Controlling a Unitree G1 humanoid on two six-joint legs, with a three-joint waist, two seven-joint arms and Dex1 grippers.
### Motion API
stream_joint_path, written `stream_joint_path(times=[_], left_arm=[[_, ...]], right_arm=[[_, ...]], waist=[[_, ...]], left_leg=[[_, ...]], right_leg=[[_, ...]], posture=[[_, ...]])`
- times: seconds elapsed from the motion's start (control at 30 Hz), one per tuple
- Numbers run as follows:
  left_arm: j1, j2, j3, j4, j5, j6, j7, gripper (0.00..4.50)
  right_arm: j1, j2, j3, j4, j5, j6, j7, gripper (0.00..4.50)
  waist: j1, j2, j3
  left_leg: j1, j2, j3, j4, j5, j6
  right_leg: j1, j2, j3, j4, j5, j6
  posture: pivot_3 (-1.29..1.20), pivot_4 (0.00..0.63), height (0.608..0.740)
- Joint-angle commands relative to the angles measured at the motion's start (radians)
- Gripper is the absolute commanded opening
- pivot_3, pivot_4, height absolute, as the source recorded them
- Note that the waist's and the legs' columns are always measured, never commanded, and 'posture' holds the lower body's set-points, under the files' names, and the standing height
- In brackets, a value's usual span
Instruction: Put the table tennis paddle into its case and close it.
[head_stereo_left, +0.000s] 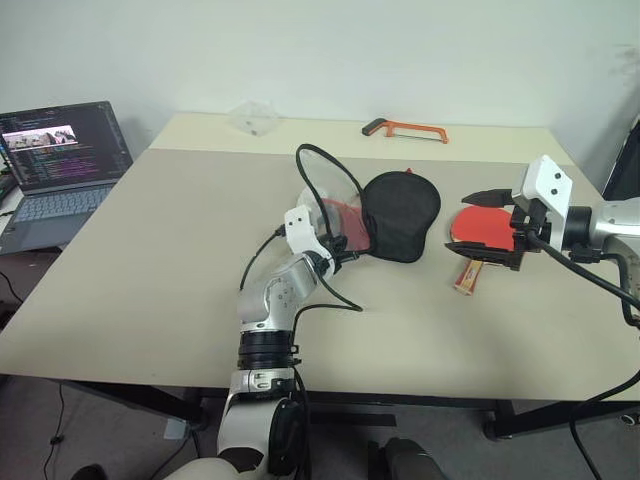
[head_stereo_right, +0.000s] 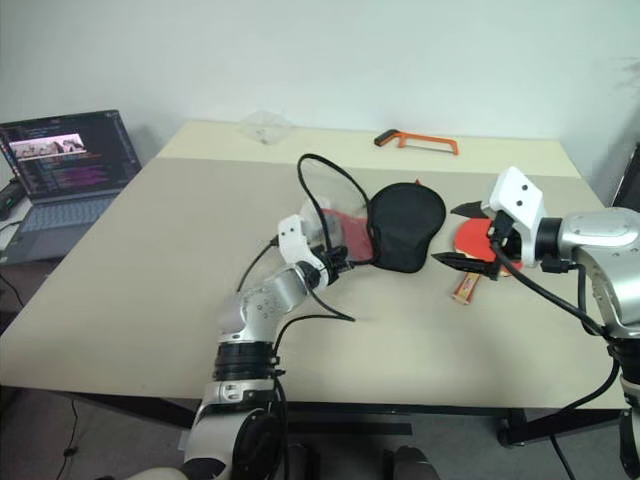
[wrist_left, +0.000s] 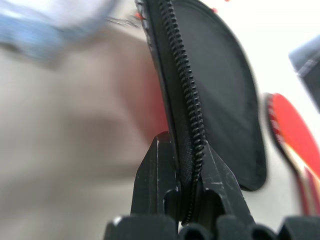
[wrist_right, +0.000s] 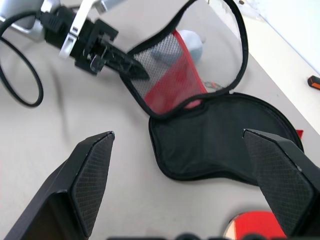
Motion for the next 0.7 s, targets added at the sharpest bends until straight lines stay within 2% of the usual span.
stream_joint_path(times=[0.03,0.2,0.37,0.7], left_arm=[[0.018,-0.101,-0.034,-0.127,-0.003,0.028,0.104,0.02],[0.016,-0.159,-0.028,-0.174,-0.031,0.063,0.259,0.02],[0.009,-0.177,-0.071,-0.156,-0.086,0.072,0.287,0.02],[-0.088,-0.214,-0.073,-0.024,-0.236,0.070,0.319,0.02]], right_arm=[[-0.002,-0.017,-0.041,-0.029,0.004,-0.003,-0.008,4.50],[0.001,-0.014,-0.037,-0.041,0.008,0.005,-0.011,4.50],[0.007,-0.015,-0.036,-0.055,0.012,0.012,-0.014,4.50],[0.000,-0.029,-0.042,-0.067,0.012,0.026,-0.011,4.50]], waist=[[0.001,0.000,0.000],[0.002,0.000,0.000],[0.003,0.000,0.000],[0.003,0.000,0.000]], left_leg=[[0.000,0.000,0.000,0.000,0.000,0.000],[0.000,-0.001,0.000,0.000,0.000,0.000],[0.000,-0.001,0.000,0.000,0.000,0.000],[0.000,-0.001,0.000,0.000,0.000,0.000]], right_leg=[[0.000,0.000,0.000,0.000,0.000,0.000],[0.001,0.000,0.000,-0.001,0.000,0.000],[0.001,0.000,0.000,-0.001,0.000,0.000],[0.001,0.000,0.000,-0.001,0.000,0.000]], posture=[[0.00,0.150,0.740],[0.00,0.150,0.740],[0.00,0.150,0.740],[0.00,0.150,0.740]])
